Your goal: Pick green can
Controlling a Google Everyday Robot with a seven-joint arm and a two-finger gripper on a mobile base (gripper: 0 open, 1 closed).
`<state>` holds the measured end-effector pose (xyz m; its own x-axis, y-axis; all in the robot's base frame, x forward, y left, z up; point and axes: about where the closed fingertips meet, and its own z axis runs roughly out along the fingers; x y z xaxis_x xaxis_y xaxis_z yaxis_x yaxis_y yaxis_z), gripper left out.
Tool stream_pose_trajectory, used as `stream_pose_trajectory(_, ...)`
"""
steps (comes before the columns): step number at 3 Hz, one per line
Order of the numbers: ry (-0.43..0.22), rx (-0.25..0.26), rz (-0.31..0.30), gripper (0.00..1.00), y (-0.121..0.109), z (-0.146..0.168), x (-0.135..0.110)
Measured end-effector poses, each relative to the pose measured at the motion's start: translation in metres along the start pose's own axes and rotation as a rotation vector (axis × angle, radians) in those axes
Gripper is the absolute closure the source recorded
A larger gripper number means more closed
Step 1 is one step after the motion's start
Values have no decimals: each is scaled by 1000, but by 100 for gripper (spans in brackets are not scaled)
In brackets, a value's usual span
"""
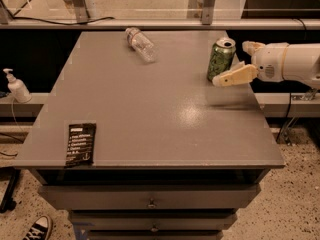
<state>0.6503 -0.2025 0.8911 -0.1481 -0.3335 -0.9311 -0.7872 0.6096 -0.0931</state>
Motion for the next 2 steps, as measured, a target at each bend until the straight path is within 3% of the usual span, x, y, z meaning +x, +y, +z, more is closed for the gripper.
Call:
stream_pose_trajectory(1, -36, -28, -22, 0, 0, 23, -6)
stream_pose_trajectory(2, -50, -40, -47, 16, -1, 35, -10)
